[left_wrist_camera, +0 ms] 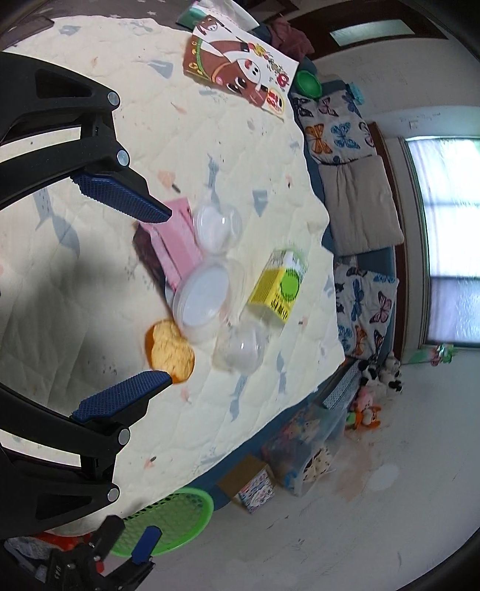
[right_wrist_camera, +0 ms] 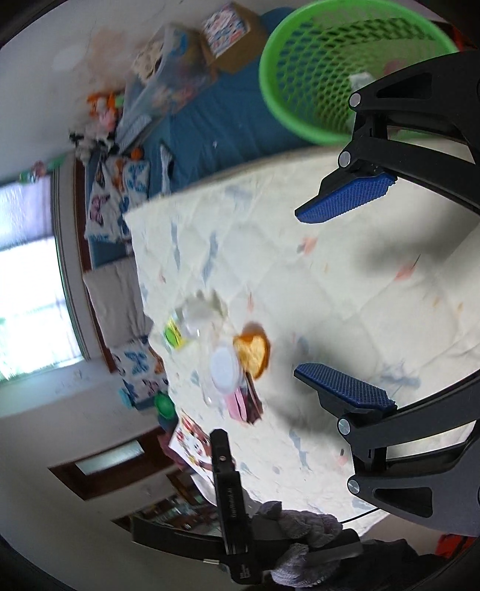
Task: Collect trash
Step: 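Move both grippers back over the table toward the orange peel, then grasp the orange peel with the right gripper while the left gripper grasps a clear round container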
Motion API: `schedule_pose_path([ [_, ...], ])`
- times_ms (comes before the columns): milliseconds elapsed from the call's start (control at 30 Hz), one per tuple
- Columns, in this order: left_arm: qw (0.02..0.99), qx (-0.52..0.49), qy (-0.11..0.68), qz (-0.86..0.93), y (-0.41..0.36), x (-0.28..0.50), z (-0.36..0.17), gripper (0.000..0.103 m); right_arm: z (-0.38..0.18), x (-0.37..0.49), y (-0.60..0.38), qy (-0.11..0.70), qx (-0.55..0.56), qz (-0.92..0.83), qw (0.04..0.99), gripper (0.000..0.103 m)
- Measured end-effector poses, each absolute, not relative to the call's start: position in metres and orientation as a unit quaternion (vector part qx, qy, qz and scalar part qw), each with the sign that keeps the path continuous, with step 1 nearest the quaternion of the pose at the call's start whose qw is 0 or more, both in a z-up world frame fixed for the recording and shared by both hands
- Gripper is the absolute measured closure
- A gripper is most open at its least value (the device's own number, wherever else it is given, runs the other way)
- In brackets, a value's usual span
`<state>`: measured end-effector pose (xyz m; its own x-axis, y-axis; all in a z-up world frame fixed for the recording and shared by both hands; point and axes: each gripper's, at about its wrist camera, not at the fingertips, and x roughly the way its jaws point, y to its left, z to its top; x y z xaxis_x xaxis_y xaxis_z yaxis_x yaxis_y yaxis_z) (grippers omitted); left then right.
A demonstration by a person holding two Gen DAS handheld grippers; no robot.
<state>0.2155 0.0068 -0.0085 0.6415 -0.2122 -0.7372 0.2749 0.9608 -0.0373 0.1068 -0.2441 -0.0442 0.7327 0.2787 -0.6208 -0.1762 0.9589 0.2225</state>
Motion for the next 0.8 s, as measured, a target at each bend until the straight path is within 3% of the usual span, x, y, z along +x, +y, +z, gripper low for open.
schedule_pose_path([
  [800, 0.904, -0.013, 0.412, -0.113, 0.067, 0.258, -0.011, 0.026, -0.089, 0.225, -0.130, 0.401, -0.045, 0.180, 0.897, 0.025],
])
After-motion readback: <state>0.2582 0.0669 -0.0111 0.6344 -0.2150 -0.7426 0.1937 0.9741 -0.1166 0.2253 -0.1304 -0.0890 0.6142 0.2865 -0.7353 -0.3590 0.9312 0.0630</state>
